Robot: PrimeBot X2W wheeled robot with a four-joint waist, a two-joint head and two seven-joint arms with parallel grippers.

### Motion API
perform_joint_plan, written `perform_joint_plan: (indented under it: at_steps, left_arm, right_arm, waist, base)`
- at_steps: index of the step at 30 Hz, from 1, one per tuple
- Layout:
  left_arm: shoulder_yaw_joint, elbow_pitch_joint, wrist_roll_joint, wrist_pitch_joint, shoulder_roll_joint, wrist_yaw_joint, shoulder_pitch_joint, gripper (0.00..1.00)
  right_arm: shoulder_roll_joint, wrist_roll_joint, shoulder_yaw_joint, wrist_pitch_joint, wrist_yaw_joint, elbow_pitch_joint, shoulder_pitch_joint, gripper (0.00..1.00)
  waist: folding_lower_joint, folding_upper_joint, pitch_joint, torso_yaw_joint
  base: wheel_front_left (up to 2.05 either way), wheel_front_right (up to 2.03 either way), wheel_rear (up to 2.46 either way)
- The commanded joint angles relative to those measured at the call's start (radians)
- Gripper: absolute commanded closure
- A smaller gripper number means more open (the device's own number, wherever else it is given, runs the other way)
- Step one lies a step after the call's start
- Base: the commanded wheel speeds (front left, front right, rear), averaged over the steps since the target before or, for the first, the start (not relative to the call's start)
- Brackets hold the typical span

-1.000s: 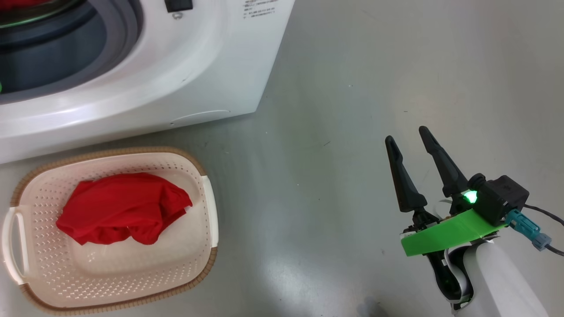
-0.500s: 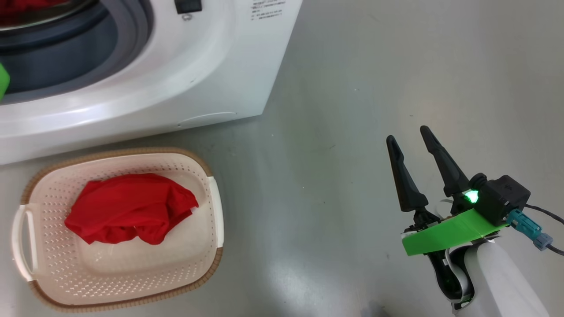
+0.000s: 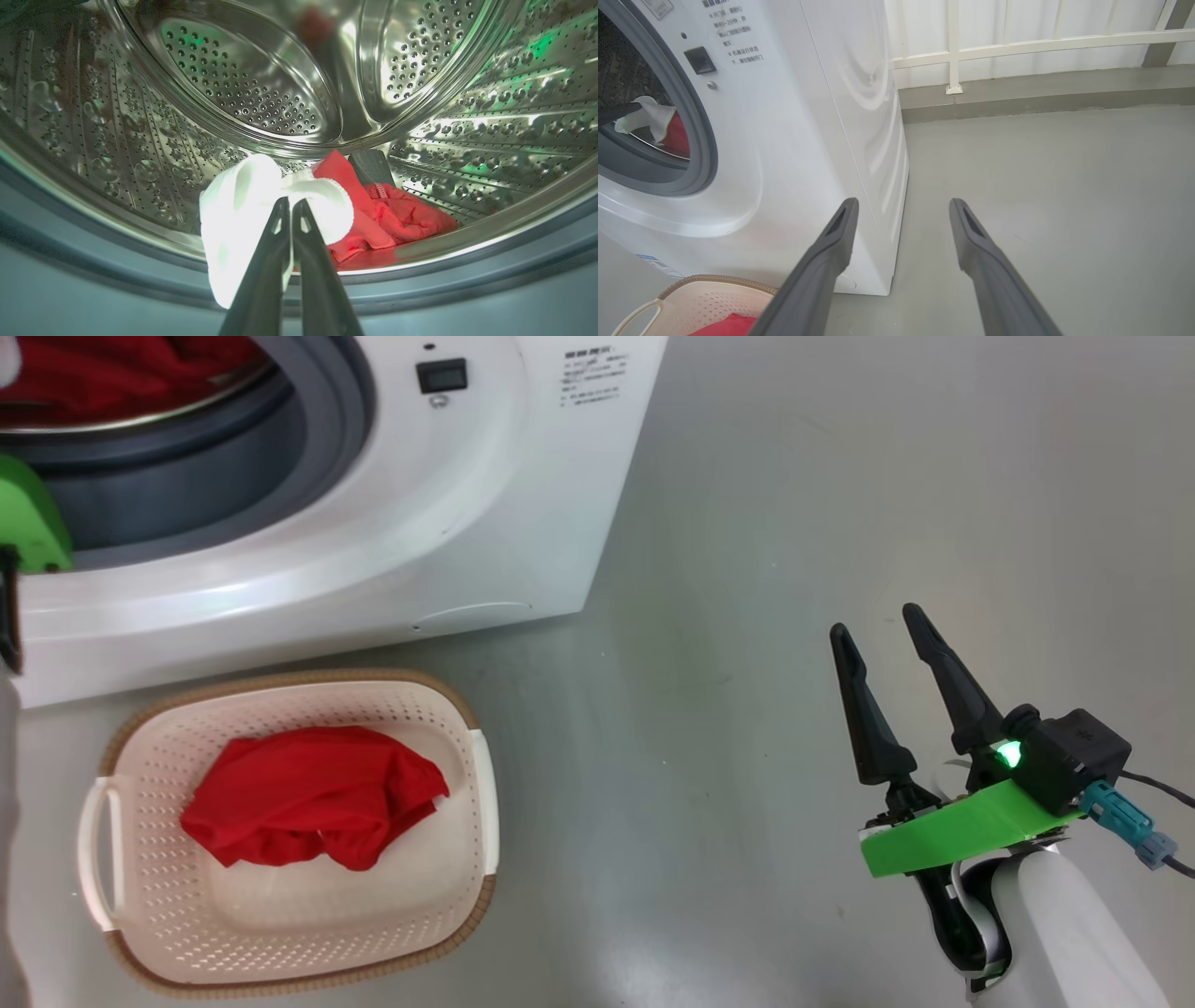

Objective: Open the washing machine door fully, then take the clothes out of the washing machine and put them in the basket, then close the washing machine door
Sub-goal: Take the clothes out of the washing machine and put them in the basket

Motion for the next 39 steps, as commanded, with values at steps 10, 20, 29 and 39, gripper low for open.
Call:
perform_joint_plan:
  at_steps: [10, 20, 29, 39]
  left_arm:
    - [0.131, -0.308, -0.107, -0.014, -0.01, -0.061, 0.189, 1.0]
    - [0.247, -0.588, -0.109, -0.014, -0.107, -0.094, 0.357, 1.0]
    - [0.343, -0.832, -0.09, -0.014, -0.203, -0.132, 0.53, 1.0]
    - [0.357, -1.064, -0.063, -0.014, -0.252, -0.143, 0.693, 1.0]
  right_arm:
    - [-0.013, -0.01, 0.009, -0.006, 0.006, -0.021, 0.04, 0.0]
    - [-0.024, -0.01, -0.002, -0.006, 0.006, -0.02, 0.066, 0.0]
    - [-0.032, -0.01, -0.003, -0.006, 0.006, -0.02, 0.09, 0.0]
    - [-0.044, -0.008, -0.015, -0.006, 0.006, -0.023, 0.116, 0.0]
  waist:
    - [0.0, -0.0001, -0.046, 0.035]
    - [0.0, -0.0001, -0.083, 0.061]
    - [0.0, -0.0001, -0.122, 0.076]
    - [0.0, -0.0001, -0.162, 0.091]
  base:
    - [0.0, 0.0, 0.0]
    - [0.0, 0.0, 0.0]
    - [0.0, 0.0, 0.0]
    - [0.0, 0.0, 0.0]
